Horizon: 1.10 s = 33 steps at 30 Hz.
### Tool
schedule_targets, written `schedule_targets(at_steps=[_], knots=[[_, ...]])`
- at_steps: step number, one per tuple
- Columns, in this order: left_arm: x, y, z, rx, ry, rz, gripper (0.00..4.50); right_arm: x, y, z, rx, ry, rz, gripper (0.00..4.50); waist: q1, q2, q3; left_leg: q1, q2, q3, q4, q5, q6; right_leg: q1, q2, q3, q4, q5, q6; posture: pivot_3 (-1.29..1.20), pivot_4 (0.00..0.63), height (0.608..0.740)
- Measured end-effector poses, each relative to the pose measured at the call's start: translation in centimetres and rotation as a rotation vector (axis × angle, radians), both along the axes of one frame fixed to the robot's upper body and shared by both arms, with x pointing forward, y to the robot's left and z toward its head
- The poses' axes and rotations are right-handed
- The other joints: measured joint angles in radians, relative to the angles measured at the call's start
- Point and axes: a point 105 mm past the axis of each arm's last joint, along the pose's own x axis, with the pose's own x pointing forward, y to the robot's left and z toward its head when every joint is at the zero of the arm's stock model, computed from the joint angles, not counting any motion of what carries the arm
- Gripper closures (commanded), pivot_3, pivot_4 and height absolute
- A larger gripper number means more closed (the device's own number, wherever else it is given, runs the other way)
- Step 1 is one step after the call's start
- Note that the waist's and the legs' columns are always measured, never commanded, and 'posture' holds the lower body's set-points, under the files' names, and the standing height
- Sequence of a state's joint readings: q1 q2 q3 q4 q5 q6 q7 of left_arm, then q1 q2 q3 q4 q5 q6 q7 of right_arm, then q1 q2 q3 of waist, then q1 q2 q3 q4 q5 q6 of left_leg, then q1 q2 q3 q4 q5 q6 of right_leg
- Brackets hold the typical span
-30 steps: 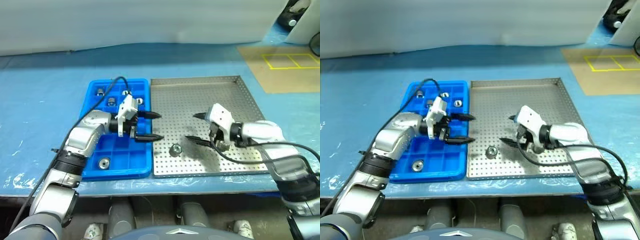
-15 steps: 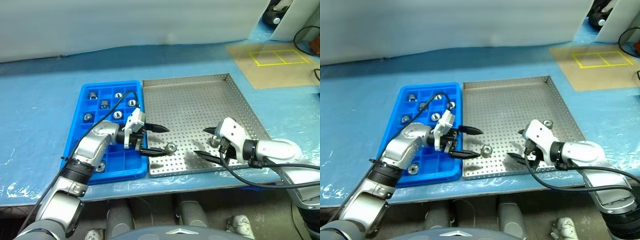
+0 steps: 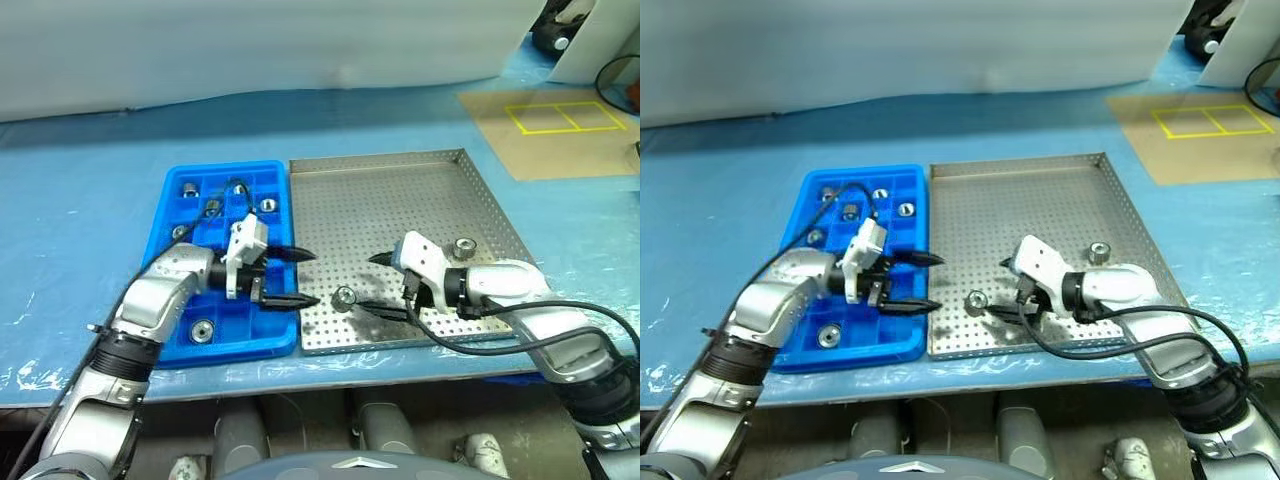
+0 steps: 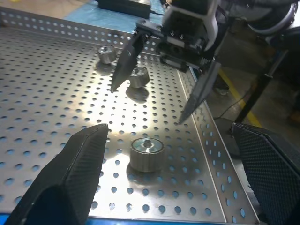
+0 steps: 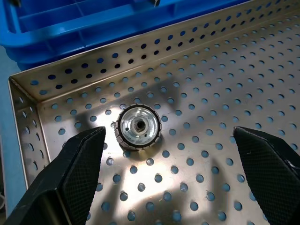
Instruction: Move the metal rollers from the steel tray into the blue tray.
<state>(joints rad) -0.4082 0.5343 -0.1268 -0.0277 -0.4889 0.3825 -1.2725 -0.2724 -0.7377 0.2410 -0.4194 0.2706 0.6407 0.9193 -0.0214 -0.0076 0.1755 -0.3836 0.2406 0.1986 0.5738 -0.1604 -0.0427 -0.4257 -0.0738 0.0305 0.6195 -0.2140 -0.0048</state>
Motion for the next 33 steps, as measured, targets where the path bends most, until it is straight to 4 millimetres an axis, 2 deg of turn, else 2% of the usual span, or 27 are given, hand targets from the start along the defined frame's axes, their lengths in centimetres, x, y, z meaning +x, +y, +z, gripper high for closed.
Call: schedule_targets(at_steps=[8, 15, 18, 25, 33], knots=[[0.3, 2.0, 1.1, 0.02, -0.027, 0.079, 0.03, 0.1, 1.2, -2.6, -0.015, 0.057, 0.07, 0.0, 0.013, 0.0, 0.0, 0.0, 0.0, 0.0, -0.002, 0.0, 0.0, 0.0, 0.0, 0.0, 0.0, 0.0, 0.0, -0.23, 0.15, 0.74], [-0.6, 2.1, 1.0, 0.026, -0.017, 0.079, 0.03, 1.1, 1.9, -3.0, -0.011, 0.048, 0.098, 0.0, 0.019, 0.0, 0.0, 0.0, 0.0, 0.0, -0.002, 0.001, -0.001, -0.001, -0.001, 0.0, 0.0, 0.0, 0.0, -0.19, 0.15, 0.74], [-0.9, 2.1, 0.9, 0.033, -0.015, 0.081, 0.0, 1.1, 1.9, -3.8, -0.016, 0.07, 0.104, 0.58, 0.022, 0.0, 0.0, 0.0, 0.0, 0.0, -0.002, 0.001, -0.001, -0.001, -0.001, 0.0, 0.0, 0.0, 0.0, -0.19, 0.15, 0.74], [-1.7, 1.9, 1.0, 0.029, -0.007, 0.064, 0.0, 1.2, 2.0, -4.0, -0.016, 0.071, 0.12, 2.78, 0.033, 0.0, 0.0, 0.0, 0.0, 0.0, -0.002, 0.001, -0.001, -0.001, -0.001, 0.0, 0.0, 0.0, 0.0, -0.19, 0.15, 0.74], [-1.6, 1.9, 1.0, 0.031, -0.007, 0.065, 0.0, 1.5, 2.1, -3.9, -0.022, 0.042, 0.113, 2.85, 0.036, 0.0, 0.0, 0.0, 0.0, 0.0, -0.003, 0.001, -0.002, -0.001, -0.001, 0.0, 0.0, 0.0, 0.0, -0.18, 0.15, 0.74]])
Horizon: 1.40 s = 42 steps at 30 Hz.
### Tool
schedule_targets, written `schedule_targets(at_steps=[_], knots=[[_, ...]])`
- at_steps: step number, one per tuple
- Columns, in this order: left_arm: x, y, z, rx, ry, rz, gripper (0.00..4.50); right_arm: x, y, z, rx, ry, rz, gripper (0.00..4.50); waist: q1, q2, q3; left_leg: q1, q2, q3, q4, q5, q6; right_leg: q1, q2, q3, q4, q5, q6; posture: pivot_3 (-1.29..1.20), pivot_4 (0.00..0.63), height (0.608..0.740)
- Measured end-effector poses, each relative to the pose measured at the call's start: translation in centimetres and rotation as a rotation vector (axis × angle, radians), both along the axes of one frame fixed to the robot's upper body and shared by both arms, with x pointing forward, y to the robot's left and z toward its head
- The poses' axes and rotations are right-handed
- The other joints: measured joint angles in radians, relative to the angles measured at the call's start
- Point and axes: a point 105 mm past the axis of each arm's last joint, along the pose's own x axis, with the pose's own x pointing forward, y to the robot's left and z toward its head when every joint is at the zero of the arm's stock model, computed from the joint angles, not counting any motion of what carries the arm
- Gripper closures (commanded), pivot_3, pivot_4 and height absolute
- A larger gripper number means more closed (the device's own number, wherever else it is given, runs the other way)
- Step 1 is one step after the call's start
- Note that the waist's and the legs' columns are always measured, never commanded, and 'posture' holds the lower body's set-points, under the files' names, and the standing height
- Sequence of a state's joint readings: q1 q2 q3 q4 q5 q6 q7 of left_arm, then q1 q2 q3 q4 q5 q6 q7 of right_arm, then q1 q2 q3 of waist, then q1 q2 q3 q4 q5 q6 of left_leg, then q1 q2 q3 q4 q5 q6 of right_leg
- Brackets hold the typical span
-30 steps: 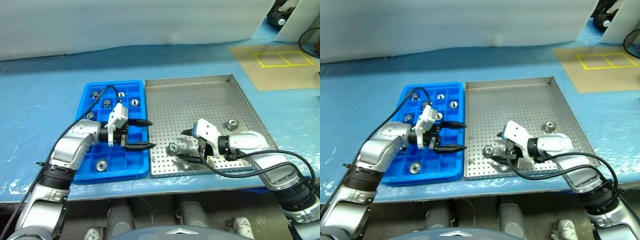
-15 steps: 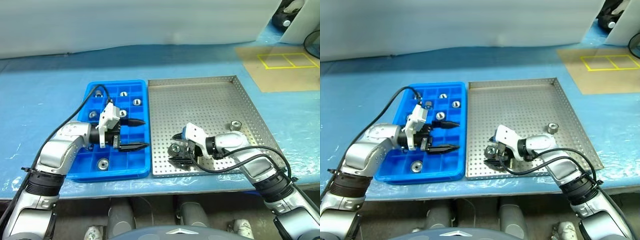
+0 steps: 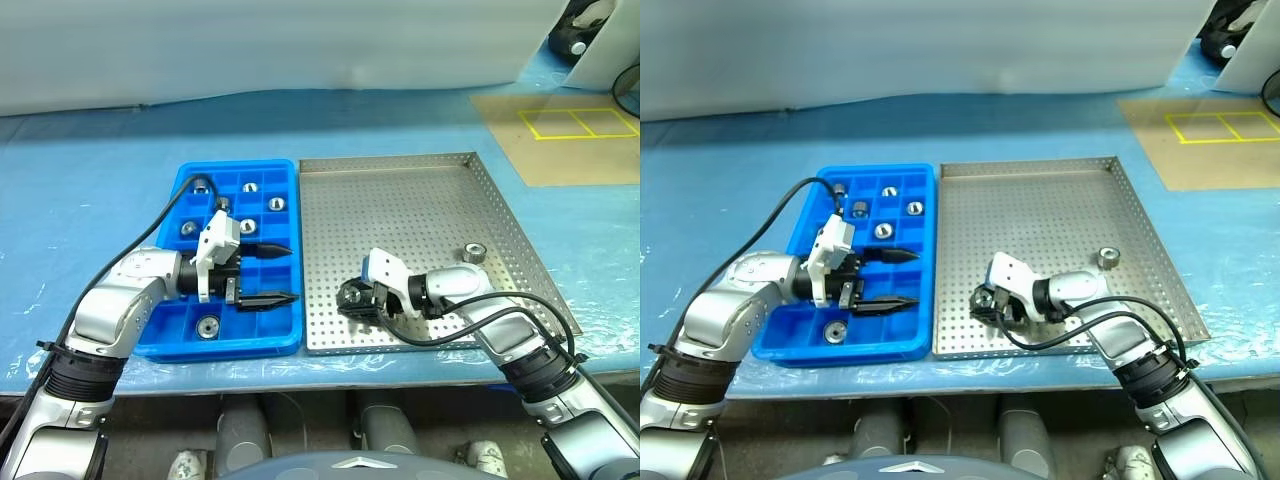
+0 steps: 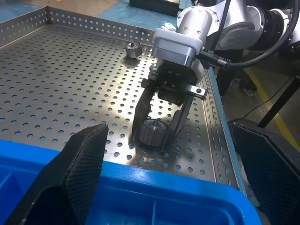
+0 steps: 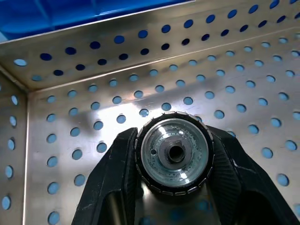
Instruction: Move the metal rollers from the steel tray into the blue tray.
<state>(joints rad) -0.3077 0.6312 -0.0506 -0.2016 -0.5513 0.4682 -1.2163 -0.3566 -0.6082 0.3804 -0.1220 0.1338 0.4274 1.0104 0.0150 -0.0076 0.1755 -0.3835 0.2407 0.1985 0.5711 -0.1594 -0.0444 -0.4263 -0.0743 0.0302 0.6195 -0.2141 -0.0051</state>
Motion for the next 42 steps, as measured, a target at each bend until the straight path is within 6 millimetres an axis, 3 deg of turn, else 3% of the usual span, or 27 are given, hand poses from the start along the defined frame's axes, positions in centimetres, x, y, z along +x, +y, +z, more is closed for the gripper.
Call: schedule_targets(at_steps=[5, 8, 12, 15, 21, 28, 34, 40, 42], knots=[[0.1, 0.5, 0.3, 0.016, -0.013, 0.014, 0.0, 0.9, 0.3, 0.6, 0.012, -0.025, -0.021, 2.85, -0.002, 0.0, 0.0, 0.0, 0.0, 0.0, 0.0, 0.0, 0.0, -0.001, 0.0, 0.0, 0.001, 0.0, 0.0, -0.15, 0.15, 0.74], [0.6, 1.7, 1.0, 0.026, -0.041, 0.072, 0.0, 2.3, 0.8, 2.7, 0.037, -0.086, -0.021, 2.85, 0.0, 0.0, 0.0, 0.0, 0.0, 0.0, 0.0, 0.001, -0.001, -0.003, 0.0, 0.0, 0.002, 0.0, 0.0, -0.11, 0.15, 0.74], [1.3, 3.8, 2.3, 0.027, -0.09, 0.181, 0.0, 3.6, 2.8, 5.8, 0.111, -0.154, 0.027, 2.85, 0.002, 0.0, 0.0, -0.001, 0.0, 0.0, -0.001, 0.001, -0.002, -0.004, 0.001, -0.001, 0.002, 0.0, 0.0, -0.01, 0.15, 0.74], [1.1, 5.6, 2.2, 0.046, -0.102, 0.271, 0.0, 3.9, 4.9, 6.8, 0.157, -0.174, 0.098, 2.85, 0.006, -0.001, 0.0, -0.002, 0.0, 0.0, -0.004, 0.001, -0.002, -0.006, 0.001, -0.002, 0.002, -0.001, -0.001, 0.06, 0.15, 0.74], [-0.1, 7.5, 2.3, 0.052, -0.125, 0.419, 0.0, 4.7, 8.9, 6.3, 0.187, -0.185, 0.188, 2.85, 0.04, -0.001, 0.0, -0.008, 0.0, -0.001, -0.007, 0.003, -0.005, -0.011, 0.001, -0.003, 0.001, -0.001, -0.003, 0.18, 0.15, 0.74], [-1.9, 7.8, 2.3, 0.058, -0.12, 0.49, 0.0, 4.8, 11.9, 6.5, 0.201, -0.205, 0.268, 2.85, 0.084, -0.001, 0.0, -0.011, 0.001, -0.005, -0.007, 0.004, -0.006, -0.012, 0.001, -0.005, 0.001, -0.002, -0.003, 0.23, 0.15, 0.74], [-2.4, 7.6, 2.3, 0.052, -0.114, 0.503, 0.0, 3.3, 12.2, 4.5, 0.154, -0.131, 0.358, 2.85, 0.107, -0.002, 0.0, -0.011, 0.001, -0.006, -0.006, 0.004, -0.007, -0.011, 0.0, -0.006, 0.002, -0.002, -0.003, 0.24, 0.15, 0.74], [-2.4, 7.5, 2.3, 0.045, -0.109, 0.507, 0.0, 2.8, 12.6, 4.3, 0.16, -0.11, 0.377, 2.85, 0.109, -0.002, 0.0, -0.011, 0.001, -0.007, -0.006, 0.004, -0.007, -0.011, 0.001, -0.006, 0.003, -0.002, -0.003, 0.24, 0.15, 0.74], [-2.4, 7.4, 2.2, 0.045, -0.106, 0.5, 0.0, 2.9, 12.8, 4.2, 0.16, -0.118, 0.378, 2.12, 0.109, -0.002, 0.0, -0.011, 0.001, -0.007, -0.006, 0.004, -0.007, -0.011, 0.001, -0.006, 0.003, -0.002, -0.003, 0.23, 0.15, 0.74]])
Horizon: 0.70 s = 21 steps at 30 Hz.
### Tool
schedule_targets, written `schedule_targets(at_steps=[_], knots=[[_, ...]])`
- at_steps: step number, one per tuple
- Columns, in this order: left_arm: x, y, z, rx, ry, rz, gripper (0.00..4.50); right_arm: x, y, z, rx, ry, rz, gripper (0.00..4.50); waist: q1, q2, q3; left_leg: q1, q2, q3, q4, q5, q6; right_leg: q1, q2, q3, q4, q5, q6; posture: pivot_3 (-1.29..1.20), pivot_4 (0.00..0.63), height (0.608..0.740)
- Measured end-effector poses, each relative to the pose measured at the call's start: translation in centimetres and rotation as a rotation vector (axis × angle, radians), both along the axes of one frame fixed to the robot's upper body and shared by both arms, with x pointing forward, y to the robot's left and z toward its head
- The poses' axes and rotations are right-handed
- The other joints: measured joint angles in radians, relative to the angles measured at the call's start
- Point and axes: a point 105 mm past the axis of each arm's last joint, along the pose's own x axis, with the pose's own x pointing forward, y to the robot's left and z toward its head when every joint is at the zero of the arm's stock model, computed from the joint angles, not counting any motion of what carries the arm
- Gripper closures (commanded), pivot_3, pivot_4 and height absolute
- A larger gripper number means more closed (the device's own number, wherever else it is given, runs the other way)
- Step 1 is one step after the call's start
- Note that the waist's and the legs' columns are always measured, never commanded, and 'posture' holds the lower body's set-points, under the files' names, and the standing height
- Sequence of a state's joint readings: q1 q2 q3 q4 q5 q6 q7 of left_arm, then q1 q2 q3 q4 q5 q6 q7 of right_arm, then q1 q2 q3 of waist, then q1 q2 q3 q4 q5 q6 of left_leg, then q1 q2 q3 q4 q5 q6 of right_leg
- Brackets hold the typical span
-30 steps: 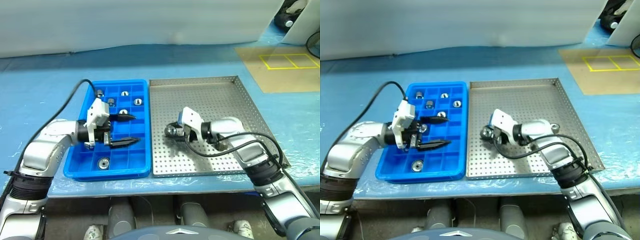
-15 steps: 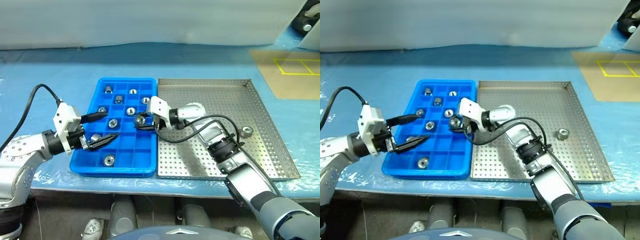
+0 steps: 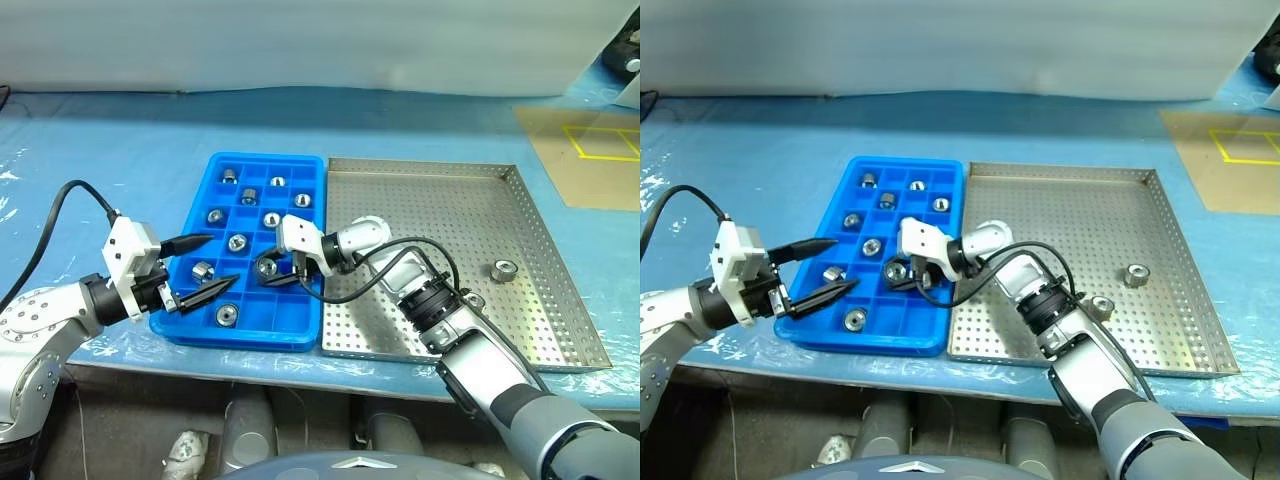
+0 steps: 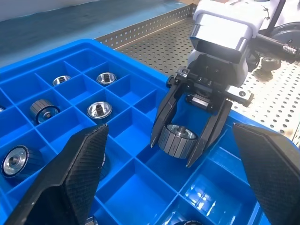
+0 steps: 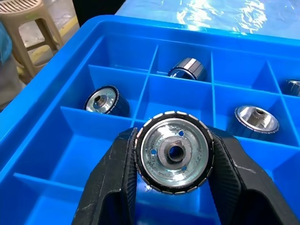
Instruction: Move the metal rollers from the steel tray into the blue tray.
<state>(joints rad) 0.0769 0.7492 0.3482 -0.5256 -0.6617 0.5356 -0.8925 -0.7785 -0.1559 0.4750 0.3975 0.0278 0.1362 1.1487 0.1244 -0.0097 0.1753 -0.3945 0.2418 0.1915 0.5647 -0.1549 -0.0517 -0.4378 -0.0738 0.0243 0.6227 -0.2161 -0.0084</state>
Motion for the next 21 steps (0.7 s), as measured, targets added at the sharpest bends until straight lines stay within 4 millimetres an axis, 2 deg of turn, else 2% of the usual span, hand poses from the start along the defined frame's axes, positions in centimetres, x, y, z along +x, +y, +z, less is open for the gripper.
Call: schedule_targets(at_steps=[4, 7, 11, 14, 17, 21], knots=[[0.2, -0.3, 0.4, 0.005, -0.016, -0.016, 0.0, 0.0, 0.2, -0.1, 0.009, -0.009, -0.005, 0.94, 0.0, 0.0, 0.0, 0.0, 0.0, 0.0, 0.0, 0.0, 0.0, 0.0, 0.0, 0.0, 0.0, 0.0, 0.0, 0.2, 0.15, 0.74], [0.4, -0.7, 0.6, 0.007, -0.021, -0.038, 0.0, 0.3, 0.2, -0.1, 0.012, -0.014, -0.028, 0.94, -0.001, 0.0, 0.0, 0.0, 0.0, 0.0, 0.0, 0.0, -0.001, 0.0, 0.0, 0.0, 0.001, 0.0, 0.0, 0.16, 0.15, 0.74], [1.0, -1.4, 0.7, -0.005, -0.02, -0.087, 0.0, 1.3, -0.9, 0.4, 0.024, -0.015, -0.093, 0.94, 0.001, 0.0, 0.0, 0.0, -0.001, 0.0, 0.001, 0.001, -0.002, 0.001, 0.0, 0.0, 0.001, 0.0, 0.0, 0.07, 0.15, 0.74], [2.0, -2.5, 0.8, -0.028, -0.02, -0.146, 0.0, 2.7, -3.0, 1.8, 0.049, -0.045, -0.187, 0.94, -0.001, 0.0, 0.0, 0.0, -0.001, 0.0, 0.002, 0.003, -0.005, 0.001, 0.0, 0.001, 0.002, 0.0, 0.0, -0.02, 0.15, 0.74], [3.3, -4.5, 0.8, -0.057, -0.028, -0.235, 0.0, 4.4, -6.2, 4.6, 0.107, -0.088, -0.312, 0.94, -0.007, -0.001, -0.001, 0.0, -0.001, 0.0, 0.003, 0.003, -0.005, 0.001, 0.0, 0.002, 0.003, 0.001, 0.001, -0.09, 0.15, 0.74], [5.0, -7.5, 0.5, -0.084, -0.033, -0.363, 0.0, 5.9, -11.6, 7.8, 0.157, -0.159, -0.508, 0.94, -0.03, -0.001, -0.001, 0.0, -0.002, 0.0, 0.004, 0.003, -0.005, 0.001, 0.0, 0.003, 0.003, 0.001, 0.001, -0.22, 0.15, 0.74]])
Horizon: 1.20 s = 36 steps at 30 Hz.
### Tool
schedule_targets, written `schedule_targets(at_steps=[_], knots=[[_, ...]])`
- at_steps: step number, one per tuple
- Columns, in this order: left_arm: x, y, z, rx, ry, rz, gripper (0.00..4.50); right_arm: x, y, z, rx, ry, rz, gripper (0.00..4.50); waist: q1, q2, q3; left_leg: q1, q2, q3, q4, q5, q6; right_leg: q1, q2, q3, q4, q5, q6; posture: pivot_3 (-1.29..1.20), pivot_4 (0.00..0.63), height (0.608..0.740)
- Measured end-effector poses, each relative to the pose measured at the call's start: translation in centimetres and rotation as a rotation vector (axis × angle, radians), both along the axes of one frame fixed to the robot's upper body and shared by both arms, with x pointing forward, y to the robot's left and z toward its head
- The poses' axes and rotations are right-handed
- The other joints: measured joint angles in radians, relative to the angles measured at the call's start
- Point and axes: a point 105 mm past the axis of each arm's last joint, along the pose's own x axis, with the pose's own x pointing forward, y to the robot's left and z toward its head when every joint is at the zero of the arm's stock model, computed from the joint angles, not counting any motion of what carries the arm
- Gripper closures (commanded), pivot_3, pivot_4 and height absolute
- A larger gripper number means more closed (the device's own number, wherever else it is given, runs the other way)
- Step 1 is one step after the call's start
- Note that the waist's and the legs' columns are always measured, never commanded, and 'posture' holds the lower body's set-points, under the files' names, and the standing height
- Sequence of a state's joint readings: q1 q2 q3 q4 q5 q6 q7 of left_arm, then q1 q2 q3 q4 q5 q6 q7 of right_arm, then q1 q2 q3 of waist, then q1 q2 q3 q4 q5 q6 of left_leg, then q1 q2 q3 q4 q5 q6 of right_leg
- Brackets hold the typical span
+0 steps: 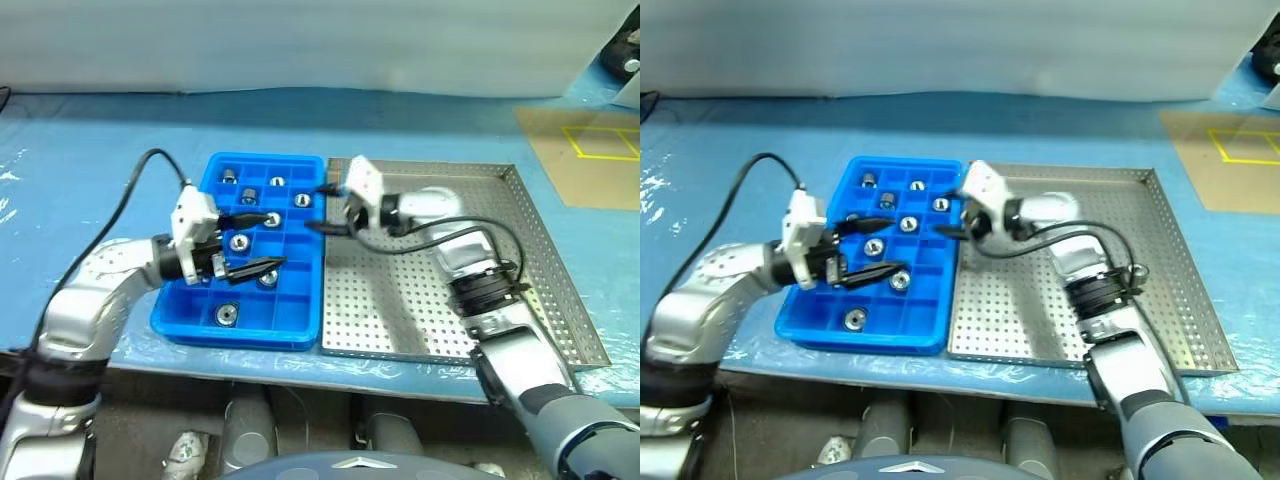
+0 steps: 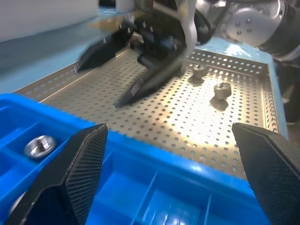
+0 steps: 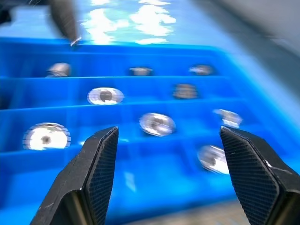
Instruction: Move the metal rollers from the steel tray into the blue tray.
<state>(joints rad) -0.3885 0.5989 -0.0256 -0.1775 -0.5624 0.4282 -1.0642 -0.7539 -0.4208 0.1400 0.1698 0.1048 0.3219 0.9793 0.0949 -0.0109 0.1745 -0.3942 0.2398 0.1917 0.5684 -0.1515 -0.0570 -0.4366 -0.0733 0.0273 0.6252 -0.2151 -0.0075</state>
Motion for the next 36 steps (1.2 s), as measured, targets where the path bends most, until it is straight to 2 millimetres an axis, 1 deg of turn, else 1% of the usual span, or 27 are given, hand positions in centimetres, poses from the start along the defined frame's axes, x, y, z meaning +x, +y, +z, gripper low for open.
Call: schedule_targets(at_steps=[2, 3, 4, 7, 9, 10, 12, 14, 16, 17, 19, 21, 25, 27, 28, 30, 34, 36], knots=[[0.5, -1.5, -0.1, -0.008, -0.005, -0.068, 0.0, 0.1, -2.8, 0.4, -0.007, -0.014, -0.097, 0.94, -0.013, 0.0, 0.0, 0.0, 0.0, 0.0, 0.0, 0.0, 0.0, 0.0, 0.0, 0.001, -0.001, 0.001, 0.001, -0.26, 0.15, 0.74], [0.7, -2.1, -0.2, -0.008, -0.005, -0.098, 0.0, 0.0, -4.2, 0.1, -0.016, -0.007, -0.147, 0.94, -0.024, -0.001, 0.0, 0.0, 0.0, 0.0, 0.0, 0.0, 0.001, 0.0, 0.001, 0.001, -0.001, 0.001, 0.002, -0.3, 0.15, 0.74], [0.8, -2.4, -0.3, -0.008, -0.003, -0.116, 0.0, -0.1, -5.2, -0.3, -0.023, 0.005, -0.183, 0.94, -0.031, -0.001, 0.0, 0.0, 0.0, 0.0, -0.001, 0.0, 0.001, 0.0, 0.001, 0.001, -0.001, 0.002, 0.003, -0.31, 0.15, 0.74], [1.2, -3.3, -0.6, -0.01, 0.006, -0.182, 0.0, -1.3, -8.9, -2.2, -0.057, 0.053, -0.321, 0.94, -0.058, 0.0, 0.0, 0.0, 0.0, 0.001, -0.002, -0.001, 0.002, 0.0, 0.001, 0.001, -0.001, 0.002, 0.003, -0.39, 0.15, 0.74], [1.4, -3.6, -1.0, -0.015, 0.016, -0.211, 0.0, -2.6, -10.9, -3.6, -0.078, 0.094, -0.399, 0.94, -0.072, 0.0, 0.0, 0.002, 0.0, 0.002, -0.002, -0.001, 0.003, 0.0, 0.001, 0.002, -0.002, 0.001, 0.002, -0.42, 0.15, 0.74], [1.5, -3.8, -1.3, -0.012, 0.026, -0.223, 0.0, -3.3, -11.6, -4.0, -0.078, 0.111, -0.428, 0.94, -0.082, 0.0, 0.0, 0.002, 0.0, 0.003, -0.002, -0.002, 0.003, 0.0, 0.001, 0.003, -0.003, 0.0, 0.0, -0.45, 0.15, 0.74], [1.4, -4.4, -1.6, -0.022, 0.035, -0.253, 0.0, -4.8, -12.1, -4.4, -0.08, 0.138, -0.45, 0.94, -0.097, 0.0, -0.001, 0.003, 0.0, 0.004, -0.001, -0.003, 0.005, 0.001, 0.001, 0.004, -0.003, 0.0, 0.0, -0.48, 0.15, 0.74], [1.2, -5.2, -1.9, -0.029, 0.043, -0.288, 0.0, -6.8, -12.5, -5.0, -0.087, 0.167, -0.466, 0.94, -0.105, 0.0, -0.001, 0.007, 0.0, 0.005, -0.001, -0.005, 0.008, 0.004, 0.001, 0.004, -0.003, 0.0, 0.0, -0.51, 0.15, 0.74], [1.0, -5.5, -2.3, -0.026, 0.052, -0.311, 0.0, -8.1, -13.0, -5.7, -0.094, 0.208, -0.494, 0.94, -0.114, 0.0, -0.001, 0.011, 0.0, 0.006, 0.0, -0.006, 0.01, 0.008, 0.0, 0.004, -0.005, 0.0, 0.0, -0.52, 0.15, 0.74], [0.9, -5.6, -2.4, -0.026, 0.057, -0.321, 0.0, -8.5, -13.4, -5.9, -0.096, 0.225, -0.518, 0.94, -0.12, 0.0, -0.001, 0.012, 0.0, 0.007, 0.002, -0.006, 0.01, 0.009, 0.0, 0.004, -0.004, 0.0, 0.001, -0.52, 0.15, 0.74], [0.8, -5.9, -2.6, -0.03, 0.063, -0.337, 0.0, -8.7, -14.0, -6.0, -0.102, 0.231, -0.553, 0.94, -0.134, 0.0, -0.001, 0.012, 0.0, 0.008, 0.005, -0.007, 0.012, 0.01, 0.0, 0.004, -0.004, 0.001, 0.003, -0.53, 0.15, 0.74], [0.7, -6.1, -2.6, -0.034, 0.067, -0.346, 0.0, -9.0, -14.3, -6.1, -0.11, 0.234, -0.577, 0.94, -0.141, 0.001, -0.001, 0.012, 0.0, 0.008, 0.008, -0.008, 0.013, 0.01, 0.0, 0.004, -0.004, -0.002, 0.009, -0.53, 0.15, 0.74], [0.5, -6.3, -2.8, -0.038, 0.072, -0.36, 0.0, -9.4, -14.6, -7.2, -0.121, 0.268, -0.592, 0.94, -0.15, 0.001, -0.001, 0.011, -0.001, 0.008, 0.008, -0.009, 0.015, 0.01, 0.0, 0.003, -0.005, -0.002, 0.009, -0.52, 0.15, 0.74], [0.5, -6.2, -2.9, -0.034, 0.075, -0.358, 0.0, -9.4, -14.8, -7.8, -0.126, 0.284, -0.602, 0.94, -0.156, 0.001, -0.001, 0.01, -0.001, 0.008, 0.008, -0.009, 0.015, 0.01, 0.0, 0.003, -0.005, 0.0, 0.007, -0.51, 0.15, 0.74], [0.5, -6.2, -3.0, -0.033, 0.079, -0.356, 0.0, -9.4, -14.9, -8.0, -0.126, 0.291, -0.604, 0.94, -0.158, 0.001, -0.001, 0.01, -0.001, 0.008, 0.008, -0.01, 0.016, 0.01, 0.0, 0.003, -0.006, 0.001, 0.004, -0.5, 0.15, 0.74], [0.5, -6.1, -3.1, -0.031, 0.082, -0.354, 0.0, -9.3, -15.0, -8.5, -0.129, 0.301, -0.604, 0.94, -0.16, 0.001, -0.001, 0.009, -0.001, 0.008, 0.008, -0.011, 0.017, 0.01, 0.0, 0.003, -0.008, 0.001, 0.004, -0.48, 0.15, 0.74], [0.5, -5.7, -3.5, -0.022, 0.094, -0.323, 0.0, -8.5, -15.4, -9.4, -0.138, 0.304, -0.614, 0.94, -0.162, 0.001, -0.001, 0.008, -0.001, 0.009, 0.008, -0.012, 0.019, 0.011, 0.0, 0.003, -0.01, 0.002, 0.003, -0.46, 0.15, 0.74], [0.5, -5.5, -3.7, -0.018, 0.101, -0.313, 0.0, -8.2, -15.4, -9.5, -0.138, 0.295, -0.611, 0.94, -0.162, 0.001, -0.001, 0.009, -0.001, 0.009, 0.008, -0.012, 0.019, 0.011, 0.0, 0.003, -0.01, 0.002, 0.003, -0.45, 0.15, 0.74]])
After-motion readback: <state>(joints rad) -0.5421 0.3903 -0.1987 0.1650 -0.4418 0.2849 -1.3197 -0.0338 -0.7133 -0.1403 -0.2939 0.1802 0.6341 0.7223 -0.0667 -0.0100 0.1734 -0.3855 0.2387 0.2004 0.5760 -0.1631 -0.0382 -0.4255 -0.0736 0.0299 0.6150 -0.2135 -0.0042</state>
